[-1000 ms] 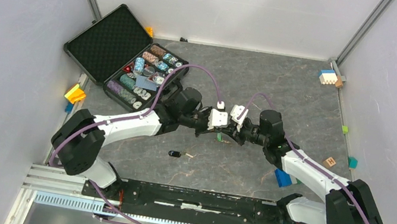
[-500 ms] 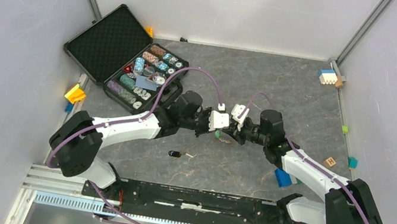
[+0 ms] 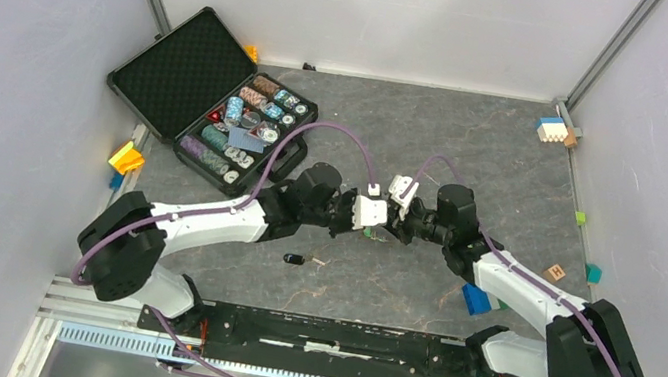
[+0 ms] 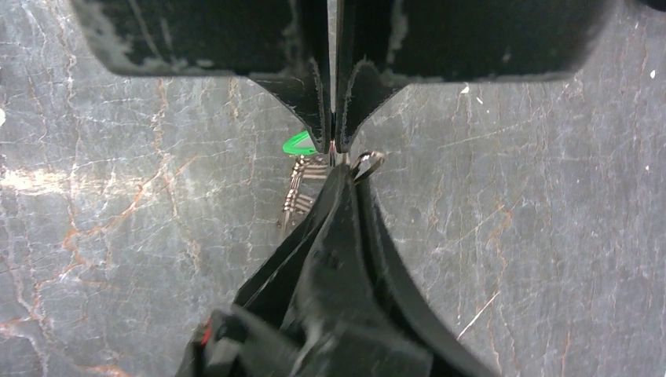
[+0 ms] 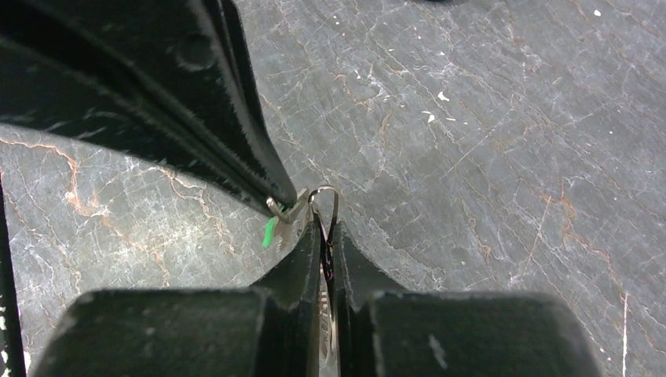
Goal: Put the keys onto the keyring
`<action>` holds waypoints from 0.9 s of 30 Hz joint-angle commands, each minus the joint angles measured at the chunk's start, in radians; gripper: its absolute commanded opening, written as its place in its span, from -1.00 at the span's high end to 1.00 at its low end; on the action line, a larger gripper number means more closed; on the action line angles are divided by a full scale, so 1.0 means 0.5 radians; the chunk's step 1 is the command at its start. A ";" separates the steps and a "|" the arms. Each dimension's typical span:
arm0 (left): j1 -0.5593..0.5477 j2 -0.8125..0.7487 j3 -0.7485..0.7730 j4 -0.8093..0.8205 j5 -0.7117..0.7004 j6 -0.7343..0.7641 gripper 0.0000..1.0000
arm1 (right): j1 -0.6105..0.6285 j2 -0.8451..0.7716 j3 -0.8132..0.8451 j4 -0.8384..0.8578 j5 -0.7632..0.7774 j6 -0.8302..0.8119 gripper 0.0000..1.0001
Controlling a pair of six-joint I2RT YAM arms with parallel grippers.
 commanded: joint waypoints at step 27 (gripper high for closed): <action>-0.158 -0.165 0.024 -0.007 -0.526 0.310 0.96 | -0.051 0.089 0.131 0.028 -0.163 0.211 1.00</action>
